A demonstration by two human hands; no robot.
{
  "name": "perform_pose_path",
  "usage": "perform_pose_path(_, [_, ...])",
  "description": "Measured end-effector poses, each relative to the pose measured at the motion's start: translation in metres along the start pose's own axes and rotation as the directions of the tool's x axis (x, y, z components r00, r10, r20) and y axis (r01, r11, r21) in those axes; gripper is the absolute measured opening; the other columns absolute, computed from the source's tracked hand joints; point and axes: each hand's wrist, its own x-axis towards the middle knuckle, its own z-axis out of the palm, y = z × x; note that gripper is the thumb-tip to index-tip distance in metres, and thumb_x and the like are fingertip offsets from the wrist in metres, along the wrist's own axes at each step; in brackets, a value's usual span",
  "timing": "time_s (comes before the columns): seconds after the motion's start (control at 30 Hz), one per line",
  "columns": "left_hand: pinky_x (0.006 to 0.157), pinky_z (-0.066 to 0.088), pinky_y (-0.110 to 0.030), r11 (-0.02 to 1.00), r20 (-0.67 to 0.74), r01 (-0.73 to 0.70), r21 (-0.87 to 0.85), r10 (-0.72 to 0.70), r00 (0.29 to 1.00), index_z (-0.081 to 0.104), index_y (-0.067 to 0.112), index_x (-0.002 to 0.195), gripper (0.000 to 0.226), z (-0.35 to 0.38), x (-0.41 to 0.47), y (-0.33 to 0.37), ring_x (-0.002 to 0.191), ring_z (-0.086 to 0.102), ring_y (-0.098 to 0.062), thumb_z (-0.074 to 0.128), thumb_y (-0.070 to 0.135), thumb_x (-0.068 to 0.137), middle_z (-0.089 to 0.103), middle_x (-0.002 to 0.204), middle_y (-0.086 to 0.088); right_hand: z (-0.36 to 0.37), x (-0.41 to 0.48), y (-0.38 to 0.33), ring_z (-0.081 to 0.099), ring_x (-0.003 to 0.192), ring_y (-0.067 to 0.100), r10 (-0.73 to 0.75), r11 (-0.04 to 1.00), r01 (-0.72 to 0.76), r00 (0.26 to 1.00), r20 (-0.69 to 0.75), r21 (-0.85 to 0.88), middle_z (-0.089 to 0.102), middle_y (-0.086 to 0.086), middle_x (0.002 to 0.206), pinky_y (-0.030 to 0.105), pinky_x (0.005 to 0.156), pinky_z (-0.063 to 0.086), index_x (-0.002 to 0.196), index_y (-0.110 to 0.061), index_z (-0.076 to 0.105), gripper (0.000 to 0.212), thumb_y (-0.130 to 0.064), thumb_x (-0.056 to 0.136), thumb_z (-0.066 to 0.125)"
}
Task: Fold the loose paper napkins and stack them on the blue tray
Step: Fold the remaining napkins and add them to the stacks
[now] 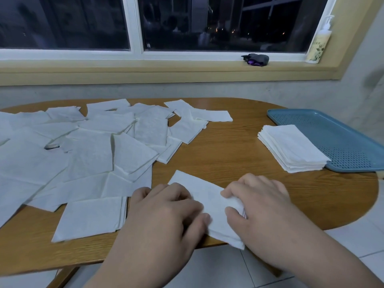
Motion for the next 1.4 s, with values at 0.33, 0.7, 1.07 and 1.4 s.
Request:
perform_pose_path(0.33, [0.089, 0.038, -0.036, 0.999, 0.052, -0.044, -0.002, 0.044, 0.998, 0.070, 0.045, 0.096, 0.029, -0.001, -0.004, -0.002, 0.093, 0.057, 0.002, 0.051, 0.060, 0.079, 0.054, 0.098, 0.028, -0.012, -0.021, -0.002, 0.021, 0.102, 0.003, -0.009, 0.999, 0.009, 1.000, 0.009, 0.033, 0.031, -0.023, 0.113, 0.025, 0.093, 0.024, 0.121, -0.046, 0.039, 0.024, -0.052, 0.098, 0.035])
perform_pose_path(0.7, [0.078, 0.046, -0.038, 0.995, 0.015, -0.098, -0.031, 0.099, 0.995, 0.071, 0.045, 0.097, 0.027, 0.018, 0.010, 0.010, 0.091, 0.055, -0.005, 0.046, 0.050, 0.089, 0.056, 0.096, 0.028, -0.019, -0.021, 0.043, 0.022, 0.095, 0.003, 0.214, 0.975, -0.212, 0.977, -0.017, 0.067, 0.035, -0.020, 0.110, 0.024, 0.094, 0.028, 0.121, -0.048, 0.058, 0.033, -0.027, 0.099, 0.046])
perform_pose_path(1.07, [0.072, 0.048, -0.037, 0.982, 0.030, -0.177, -0.062, 0.179, 0.983, 0.066, 0.047, 0.100, 0.027, 0.062, 0.033, 0.076, 0.088, 0.045, -0.006, 0.043, 0.053, 0.086, 0.049, 0.093, 0.025, -0.033, -0.023, 0.123, 0.047, 0.112, 0.020, 0.496, 0.868, -0.482, 0.853, -0.164, 0.119, 0.049, -0.008, 0.109, 0.039, 0.098, 0.042, 0.084, -0.045, 0.063, 0.018, -0.029, 0.092, 0.060])
perform_pose_path(1.4, [0.068, 0.042, -0.035, 0.980, 0.023, -0.200, -0.015, 0.200, 0.980, 0.066, 0.046, 0.097, 0.030, 0.096, 0.062, 0.114, 0.084, 0.044, -0.011, 0.040, 0.055, 0.084, 0.049, 0.093, 0.023, -0.033, -0.021, 0.169, 0.050, 0.112, 0.025, 0.621, 0.781, -0.606, 0.726, -0.295, 0.154, 0.054, -0.002, 0.116, 0.036, 0.095, 0.038, 0.103, -0.043, 0.071, 0.026, -0.024, 0.094, 0.056])
